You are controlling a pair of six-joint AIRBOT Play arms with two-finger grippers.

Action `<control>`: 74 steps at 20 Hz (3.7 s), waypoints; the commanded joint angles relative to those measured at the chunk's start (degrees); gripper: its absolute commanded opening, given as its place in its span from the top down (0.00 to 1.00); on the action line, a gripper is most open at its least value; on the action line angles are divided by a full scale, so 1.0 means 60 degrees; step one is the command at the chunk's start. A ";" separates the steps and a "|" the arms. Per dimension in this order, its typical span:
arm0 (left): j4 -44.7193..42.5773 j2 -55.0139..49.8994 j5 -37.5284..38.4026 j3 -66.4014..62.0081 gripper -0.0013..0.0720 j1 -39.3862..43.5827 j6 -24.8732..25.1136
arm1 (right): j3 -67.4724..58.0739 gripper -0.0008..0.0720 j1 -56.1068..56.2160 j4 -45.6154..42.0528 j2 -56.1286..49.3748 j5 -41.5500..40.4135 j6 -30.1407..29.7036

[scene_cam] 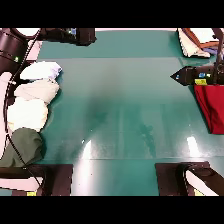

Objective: Fold the shirts.

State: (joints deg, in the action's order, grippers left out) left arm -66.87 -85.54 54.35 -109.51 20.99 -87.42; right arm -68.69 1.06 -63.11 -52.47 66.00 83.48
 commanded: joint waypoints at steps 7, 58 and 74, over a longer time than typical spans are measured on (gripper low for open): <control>-0.0004 -0.0004 -0.0415 -0.0011 0.96 -0.0007 0.0000 | -0.0004 0.97 0.0029 0.0004 0.0004 -0.0004 -0.0004; -0.2994 0.1810 0.0579 -0.0244 0.96 0.3279 0.0852 | -0.4787 0.97 0.0029 0.0076 0.0007 -0.0208 -0.0007; -0.0568 0.0484 0.2364 0.3268 0.30 -0.2448 -0.0328 | -0.4918 0.97 0.0029 0.0080 0.0007 0.0488 -0.0007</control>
State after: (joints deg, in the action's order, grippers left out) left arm -75.05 -82.56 66.41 -99.22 15.44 -88.60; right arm -98.21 1.19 -62.65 -52.40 68.73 83.42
